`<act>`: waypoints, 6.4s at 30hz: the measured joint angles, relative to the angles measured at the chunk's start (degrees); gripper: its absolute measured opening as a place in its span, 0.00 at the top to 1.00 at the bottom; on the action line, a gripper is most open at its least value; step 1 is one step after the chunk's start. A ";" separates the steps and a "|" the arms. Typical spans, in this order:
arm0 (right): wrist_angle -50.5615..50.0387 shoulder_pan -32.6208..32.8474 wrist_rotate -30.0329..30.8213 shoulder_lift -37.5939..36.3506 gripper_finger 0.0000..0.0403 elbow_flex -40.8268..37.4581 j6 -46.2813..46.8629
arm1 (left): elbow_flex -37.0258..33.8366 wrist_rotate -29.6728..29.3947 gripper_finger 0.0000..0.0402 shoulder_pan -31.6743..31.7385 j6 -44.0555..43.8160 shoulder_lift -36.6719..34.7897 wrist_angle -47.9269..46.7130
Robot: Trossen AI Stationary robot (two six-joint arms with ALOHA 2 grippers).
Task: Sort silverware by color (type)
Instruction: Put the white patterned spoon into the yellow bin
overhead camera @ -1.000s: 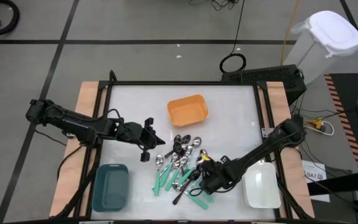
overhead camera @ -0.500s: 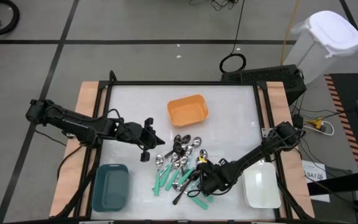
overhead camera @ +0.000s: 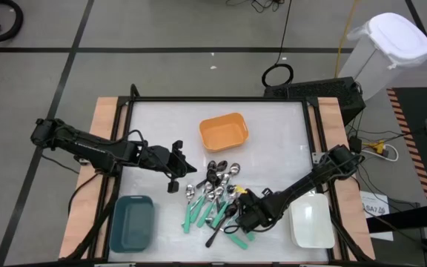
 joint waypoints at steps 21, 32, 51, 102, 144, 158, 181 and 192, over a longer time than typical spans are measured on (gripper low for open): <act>-9.37 -2.51 16.67 -20.34 0.93 -0.06 -22.12 | -0.02 -3.79 0.96 0.06 5.65 1.41 0.01; -10.12 -3.82 40.82 -27.29 0.93 -0.02 -43.69 | 1.17 -5.01 0.96 6.55 12.83 15.61 8.72; -11.27 -4.57 45.07 -27.54 0.93 -5.26 -44.70 | 10.78 -10.15 0.96 12.33 12.39 31.02 2.36; 15.53 -40.47 1.56 -29.36 0.92 -5.26 -77.47 | 10.94 -14.49 0.96 10.27 -9.32 6.98 -25.25; 23.75 -53.29 -4.66 -6.25 0.92 -5.24 -84.59 | 10.86 -14.58 0.96 10.27 -8.70 6.97 -25.51; 24.82 -53.29 -4.66 -5.38 0.88 -5.26 -85.30 | 10.86 -14.69 0.96 10.27 -8.22 6.97 -25.46; 25.45 -53.16 -4.55 -5.40 0.88 -5.26 -85.32 | 10.86 -14.67 0.96 10.27 -8.15 6.97 -25.38; 26.07 -53.16 -4.45 -5.40 0.86 -5.26 -85.30 | 10.86 -14.65 0.96 10.27 -8.13 6.97 -25.38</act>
